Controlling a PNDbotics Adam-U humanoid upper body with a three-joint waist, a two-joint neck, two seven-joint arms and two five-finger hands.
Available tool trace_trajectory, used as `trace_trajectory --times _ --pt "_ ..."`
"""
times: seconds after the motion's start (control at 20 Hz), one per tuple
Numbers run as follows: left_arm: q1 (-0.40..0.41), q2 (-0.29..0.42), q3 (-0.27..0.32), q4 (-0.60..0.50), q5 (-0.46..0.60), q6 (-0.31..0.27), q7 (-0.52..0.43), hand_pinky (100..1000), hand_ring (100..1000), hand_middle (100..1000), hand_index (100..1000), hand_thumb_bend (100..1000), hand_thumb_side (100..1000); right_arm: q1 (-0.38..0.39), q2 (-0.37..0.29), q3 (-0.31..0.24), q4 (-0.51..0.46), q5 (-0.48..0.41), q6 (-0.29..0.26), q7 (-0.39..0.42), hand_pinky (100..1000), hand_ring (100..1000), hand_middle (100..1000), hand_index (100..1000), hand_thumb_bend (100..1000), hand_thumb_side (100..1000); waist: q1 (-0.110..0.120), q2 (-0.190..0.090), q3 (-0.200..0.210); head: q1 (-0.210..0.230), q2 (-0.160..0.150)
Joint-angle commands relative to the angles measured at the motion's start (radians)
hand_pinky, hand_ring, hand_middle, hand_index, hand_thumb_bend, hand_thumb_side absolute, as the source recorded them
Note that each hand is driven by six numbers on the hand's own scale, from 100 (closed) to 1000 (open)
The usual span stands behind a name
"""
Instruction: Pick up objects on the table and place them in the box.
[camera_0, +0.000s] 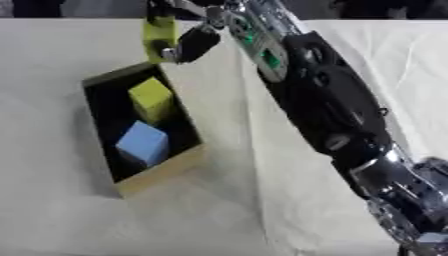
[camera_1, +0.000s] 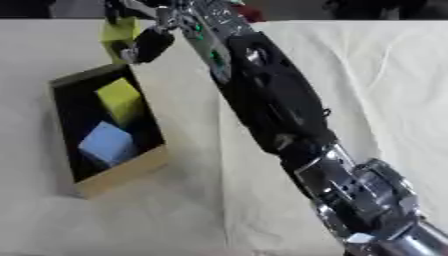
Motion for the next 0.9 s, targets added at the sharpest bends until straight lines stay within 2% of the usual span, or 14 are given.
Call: trace_trajectory --times 0.05,0.3,0.65,0.9 --pt "-0.012 0.025 0.002 -0.017 0.005 0.0 -0.001 590 659 785 802 100 665 -0.024 0.031 0.023 -0.035 -0.054 0.014 0.028 695 721 357 441 100 380 0.006 -0.018 0.005 -0.008 -0.001" --pt "-0.015 0.023 0.0 -0.017 0.007 -0.001 -0.003 590 659 786 802 100 665 0.0 0.094 0.043 -0.043 -0.058 0.04 0.049 696 723 362 446 100 394 0.008 -0.014 0.013 -0.015 -0.003" --pt "-0.017 0.02 0.0 -0.017 0.008 0.0 -0.005 590 659 786 802 100 666 0.043 0.15 0.045 0.014 0.031 0.048 0.018 694 726 363 444 100 389 0.01 -0.01 0.019 -0.02 -0.007" --pt "-0.017 0.019 -0.001 -0.017 0.007 0.0 -0.006 590 659 786 802 100 666 0.064 0.175 0.044 0.077 0.111 0.025 -0.014 694 729 365 444 100 393 0.012 -0.009 0.019 -0.023 -0.008"
